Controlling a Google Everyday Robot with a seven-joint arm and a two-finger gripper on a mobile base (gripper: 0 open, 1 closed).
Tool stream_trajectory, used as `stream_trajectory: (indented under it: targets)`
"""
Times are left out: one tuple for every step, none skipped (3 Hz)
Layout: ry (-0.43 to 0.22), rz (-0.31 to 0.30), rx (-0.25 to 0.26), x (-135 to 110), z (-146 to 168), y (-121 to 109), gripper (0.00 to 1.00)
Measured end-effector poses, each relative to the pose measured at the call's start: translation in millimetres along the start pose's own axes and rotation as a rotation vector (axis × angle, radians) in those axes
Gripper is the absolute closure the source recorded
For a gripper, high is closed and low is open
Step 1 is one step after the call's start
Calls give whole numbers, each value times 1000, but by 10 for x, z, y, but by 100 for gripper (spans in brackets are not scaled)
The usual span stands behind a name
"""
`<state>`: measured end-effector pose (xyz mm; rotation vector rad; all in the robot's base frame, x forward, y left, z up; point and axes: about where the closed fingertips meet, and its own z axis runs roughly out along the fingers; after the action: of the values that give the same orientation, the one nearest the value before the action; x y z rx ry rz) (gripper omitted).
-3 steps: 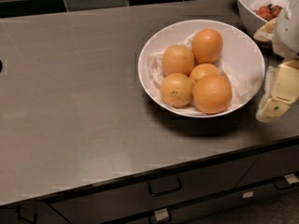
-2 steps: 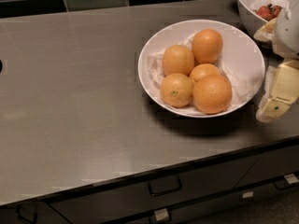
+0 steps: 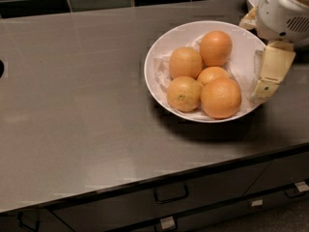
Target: Pick orange from white bowl
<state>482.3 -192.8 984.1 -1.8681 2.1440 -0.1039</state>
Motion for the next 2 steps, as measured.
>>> stream_trajectory:
  targets:
    - [-43,-124,-51,-266,94,-276,0]
    - [-82,-145,21,-419,49,-486,0]
